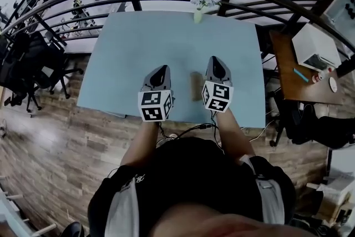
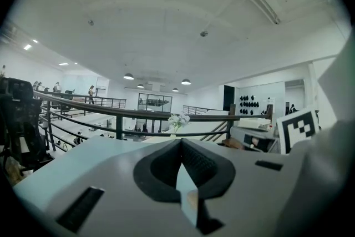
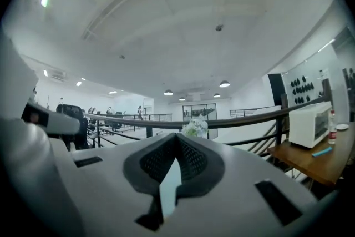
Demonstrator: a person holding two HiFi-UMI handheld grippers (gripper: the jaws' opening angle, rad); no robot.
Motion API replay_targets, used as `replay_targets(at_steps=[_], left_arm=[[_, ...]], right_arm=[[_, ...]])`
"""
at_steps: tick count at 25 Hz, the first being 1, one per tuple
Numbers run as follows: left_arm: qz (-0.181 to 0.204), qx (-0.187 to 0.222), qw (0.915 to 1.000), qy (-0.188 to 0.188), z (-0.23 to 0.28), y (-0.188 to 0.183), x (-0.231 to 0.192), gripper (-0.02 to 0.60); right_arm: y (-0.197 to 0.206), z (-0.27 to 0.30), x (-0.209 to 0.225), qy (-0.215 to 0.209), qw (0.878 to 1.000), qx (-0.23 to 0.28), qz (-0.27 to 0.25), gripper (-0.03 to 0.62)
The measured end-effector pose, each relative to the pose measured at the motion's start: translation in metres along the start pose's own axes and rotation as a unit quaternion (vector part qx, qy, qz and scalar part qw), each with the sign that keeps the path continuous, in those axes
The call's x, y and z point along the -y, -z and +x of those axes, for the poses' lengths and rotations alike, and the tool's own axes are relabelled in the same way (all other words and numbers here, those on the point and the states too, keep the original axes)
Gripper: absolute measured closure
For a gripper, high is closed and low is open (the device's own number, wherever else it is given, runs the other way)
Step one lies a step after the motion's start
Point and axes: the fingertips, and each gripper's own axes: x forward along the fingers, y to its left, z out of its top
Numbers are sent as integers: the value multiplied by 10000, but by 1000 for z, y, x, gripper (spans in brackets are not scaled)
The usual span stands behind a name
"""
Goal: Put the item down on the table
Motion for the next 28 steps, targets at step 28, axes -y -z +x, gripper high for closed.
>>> replay_targets(at_steps=[28], left_arm=[[104,15,9998,154,0,-3,21,574]], right_arm=[[-58,-36,14,-246,9971,510,513,592]])
